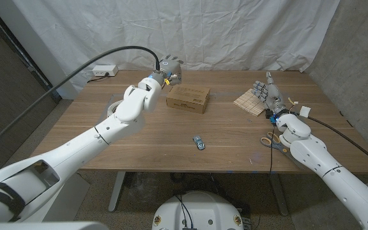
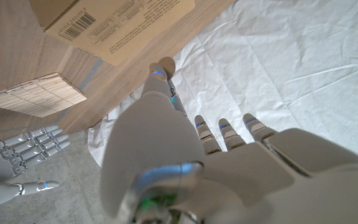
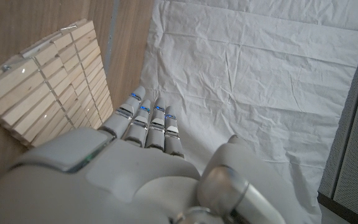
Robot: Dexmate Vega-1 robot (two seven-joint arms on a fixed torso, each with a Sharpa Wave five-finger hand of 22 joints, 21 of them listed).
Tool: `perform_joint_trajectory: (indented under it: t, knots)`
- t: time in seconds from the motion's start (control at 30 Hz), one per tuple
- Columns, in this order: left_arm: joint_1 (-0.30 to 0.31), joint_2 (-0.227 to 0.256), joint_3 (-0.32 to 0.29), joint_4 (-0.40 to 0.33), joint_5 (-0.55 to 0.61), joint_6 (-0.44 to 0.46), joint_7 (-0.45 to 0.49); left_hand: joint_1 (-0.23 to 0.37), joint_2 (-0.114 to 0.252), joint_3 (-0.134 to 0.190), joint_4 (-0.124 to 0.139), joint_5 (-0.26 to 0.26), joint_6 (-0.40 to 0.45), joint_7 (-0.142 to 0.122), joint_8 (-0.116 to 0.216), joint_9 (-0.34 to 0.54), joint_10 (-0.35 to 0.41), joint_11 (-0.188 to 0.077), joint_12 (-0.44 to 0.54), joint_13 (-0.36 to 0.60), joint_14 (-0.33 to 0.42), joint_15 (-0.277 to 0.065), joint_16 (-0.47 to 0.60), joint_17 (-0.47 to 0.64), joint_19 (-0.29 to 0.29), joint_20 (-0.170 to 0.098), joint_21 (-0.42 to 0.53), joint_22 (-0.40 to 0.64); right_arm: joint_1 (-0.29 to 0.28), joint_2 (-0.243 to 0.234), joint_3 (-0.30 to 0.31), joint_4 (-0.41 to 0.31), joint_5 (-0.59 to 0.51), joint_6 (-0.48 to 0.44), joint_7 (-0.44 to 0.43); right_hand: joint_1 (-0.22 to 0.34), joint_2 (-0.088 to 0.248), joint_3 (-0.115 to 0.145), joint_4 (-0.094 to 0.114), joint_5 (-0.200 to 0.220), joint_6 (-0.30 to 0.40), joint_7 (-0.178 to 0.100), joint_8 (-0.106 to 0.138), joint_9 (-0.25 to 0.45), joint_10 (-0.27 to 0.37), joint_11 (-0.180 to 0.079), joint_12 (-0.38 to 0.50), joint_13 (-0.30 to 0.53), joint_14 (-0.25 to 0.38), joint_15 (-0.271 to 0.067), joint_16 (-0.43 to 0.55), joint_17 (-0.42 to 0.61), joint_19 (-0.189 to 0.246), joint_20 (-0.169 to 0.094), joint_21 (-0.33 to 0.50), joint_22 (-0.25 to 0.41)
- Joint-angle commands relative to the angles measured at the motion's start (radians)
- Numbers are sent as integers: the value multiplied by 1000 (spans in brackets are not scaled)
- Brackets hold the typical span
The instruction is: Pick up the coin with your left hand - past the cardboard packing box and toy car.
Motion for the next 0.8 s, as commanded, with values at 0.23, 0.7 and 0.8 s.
perform_joint_trajectory:
  t: [0.23, 0.7, 0.8]
  knots:
    - [-6, -17, -31, -28, 30, -8, -17, 5, 6, 6, 2, 2, 98, 1, 93, 4, 10, -1, -4, 5, 12, -99, -2, 5, -3, 0, 0, 2, -11, -3, 5, -8, 3, 5, 2, 4, 5, -9, -1, -4, 7, -3, 1, 4, 6, -1, 2, 4, 10, 0, -2, 6, 5, 0, -3, 5]
    - [12, -16, -56, -56, 28, 2, -25, 5, 5, 7, 4, 2, 95, -4, 96, 4, 15, -5, -6, 6, 19, -101, -2, 5, -2, -2, 0, 2, -10, -5, 9, -9, 7, 1, 3, 4, 6, -10, -1, -4, 7, -3, 1, 4, 7, -1, 2, 4, 11, 0, -2, 6, 6, 0, -3, 5]
    - [15, -15, -61, -56, 21, -1, -24, 5, 5, 7, 4, 2, 95, -6, 97, 4, 15, -6, -7, 6, 20, -102, -2, 6, -2, -3, 0, 2, -10, -5, 8, -11, 6, 0, 1, 4, 6, -10, -1, -4, 7, -3, 1, 4, 8, -2, 2, 4, 11, 0, -2, 6, 6, 0, -3, 5]
